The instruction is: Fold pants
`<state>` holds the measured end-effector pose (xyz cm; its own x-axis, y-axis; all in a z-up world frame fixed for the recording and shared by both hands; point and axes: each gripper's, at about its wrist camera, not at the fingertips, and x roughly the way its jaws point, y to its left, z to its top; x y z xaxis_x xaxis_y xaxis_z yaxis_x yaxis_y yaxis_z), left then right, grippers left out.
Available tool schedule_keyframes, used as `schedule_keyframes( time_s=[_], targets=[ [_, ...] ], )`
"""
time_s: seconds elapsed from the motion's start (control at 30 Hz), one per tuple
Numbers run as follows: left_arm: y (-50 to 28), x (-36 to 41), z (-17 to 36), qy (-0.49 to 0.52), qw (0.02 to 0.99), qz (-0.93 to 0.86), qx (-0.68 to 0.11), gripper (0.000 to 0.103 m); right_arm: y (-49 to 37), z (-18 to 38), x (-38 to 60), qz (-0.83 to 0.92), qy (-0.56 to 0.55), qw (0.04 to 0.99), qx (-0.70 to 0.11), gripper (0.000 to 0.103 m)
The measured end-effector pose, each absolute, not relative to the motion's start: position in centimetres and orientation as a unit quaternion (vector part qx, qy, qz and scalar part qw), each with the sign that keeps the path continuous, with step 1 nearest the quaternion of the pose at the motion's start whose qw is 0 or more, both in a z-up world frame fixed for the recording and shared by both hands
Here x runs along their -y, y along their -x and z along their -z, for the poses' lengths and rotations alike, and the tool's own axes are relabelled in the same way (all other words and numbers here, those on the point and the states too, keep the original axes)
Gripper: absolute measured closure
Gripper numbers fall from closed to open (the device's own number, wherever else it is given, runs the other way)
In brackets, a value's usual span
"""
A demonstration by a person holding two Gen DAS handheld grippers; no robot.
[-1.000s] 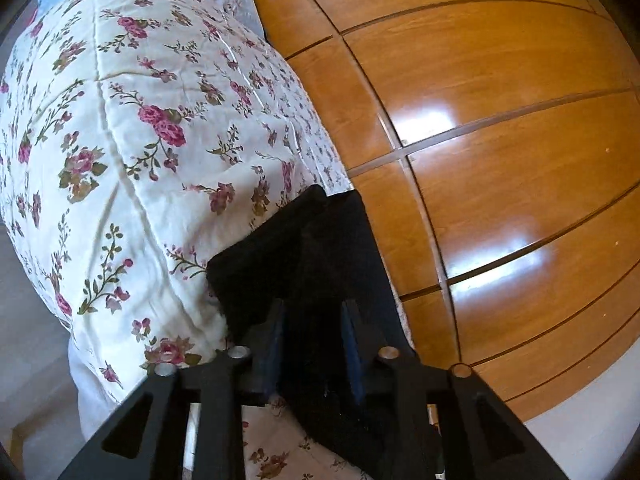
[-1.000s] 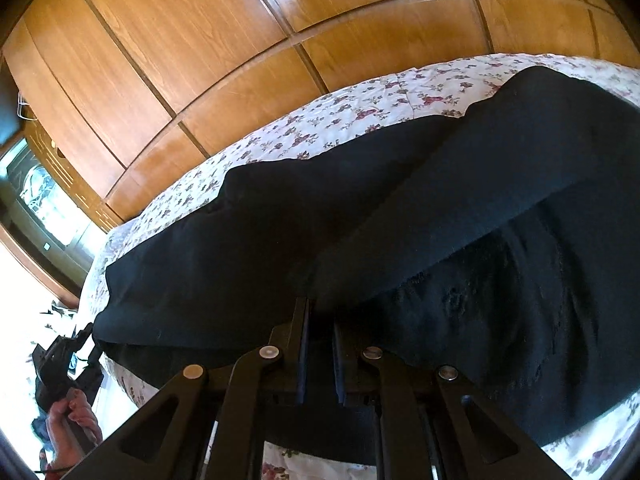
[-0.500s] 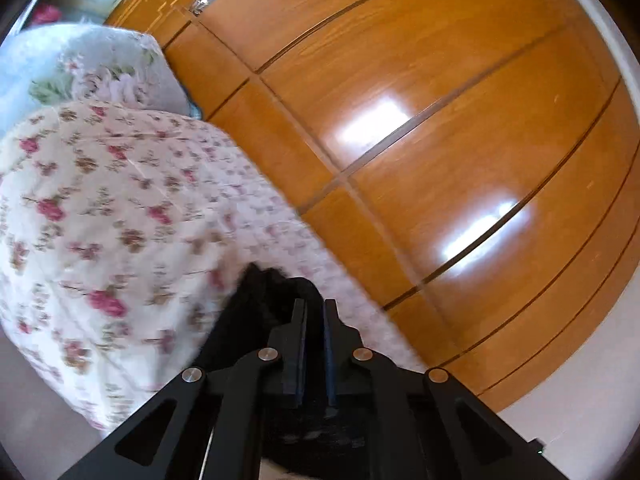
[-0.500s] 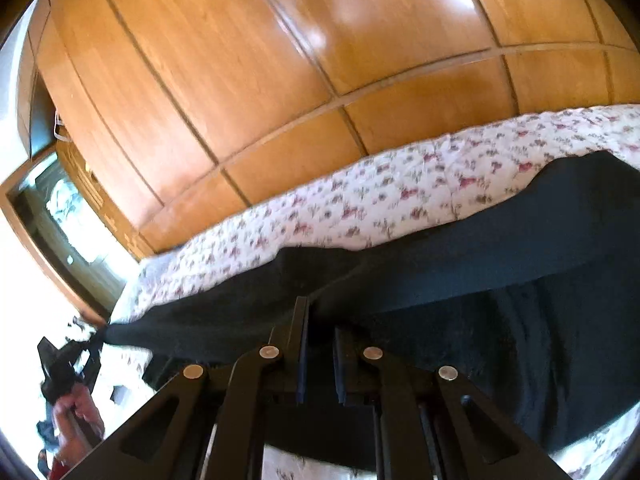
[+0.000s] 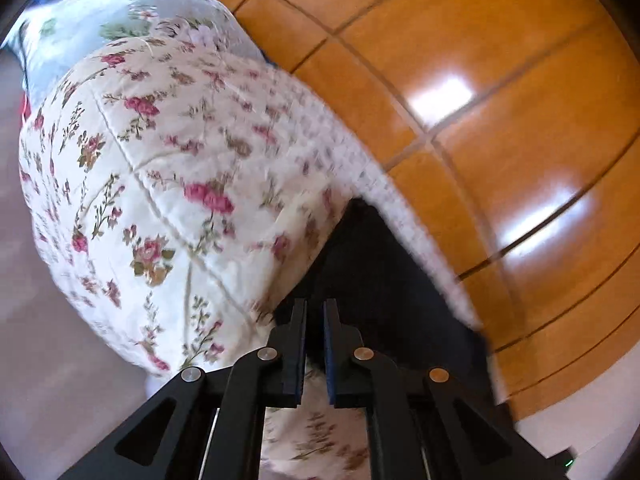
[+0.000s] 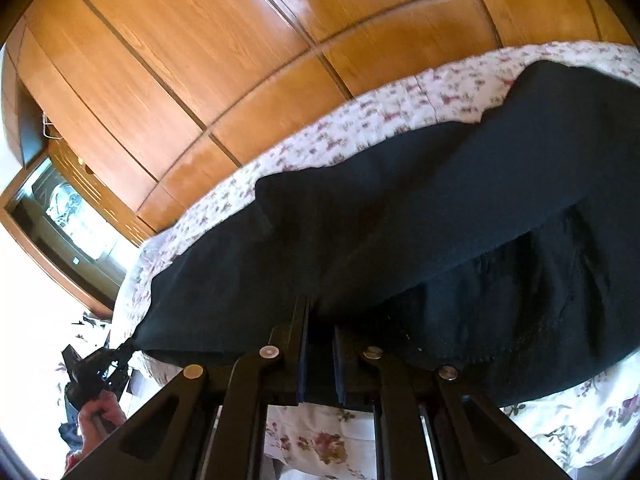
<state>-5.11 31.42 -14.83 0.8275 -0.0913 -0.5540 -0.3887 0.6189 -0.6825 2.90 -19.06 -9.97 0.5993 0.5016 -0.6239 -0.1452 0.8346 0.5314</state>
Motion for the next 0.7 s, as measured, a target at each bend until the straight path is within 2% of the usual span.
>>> schedule_keyframes(
  time_s=[0.03,0.13,0.2,0.27,0.33,0.5,0.7],
  targets=[
    [5.2,-31.3,15.1,0.432,0.852,-0.090,-0.282,0.095,-3.0,10.4,18.8,-0.185,-0.212,0.865,-0.415,0.092],
    [6.4,-31.1,14.9,0.440,0.848,-0.122,-0.268,0.081,-3.3,11.9,19.2,-0.185,-0.232,0.855,-0.426,0.089],
    [7.8,-30.6,14.2,0.434,0.853,-0.142,-0.252,0.080,-3.4,11.8,19.7,-0.189,-0.253,0.850,-0.422,0.085],
    [9.0,-29.9,13.1,0.427,0.861,-0.156,-0.227,0.078,-3.2,11.3,20.4,-0.193,-0.266,0.849,-0.414,0.069],
    [9.4,-28.8,12.1,0.423,0.869,-0.151,-0.208,0.077,-2.9,10.7,21.4,-0.185,-0.269,0.858,-0.395,0.062],
    [7.8,-24.4,10.1,0.422,0.880,-0.077,-0.203,0.074,-3.2,10.3,26.0,-0.138,-0.311,0.866,-0.367,0.062],
    [4.0,-15.2,10.6,0.427,0.862,0.065,-0.265,0.071,-5.4,11.3,34.9,-0.049,-0.392,0.852,-0.344,0.062]
  ],
)
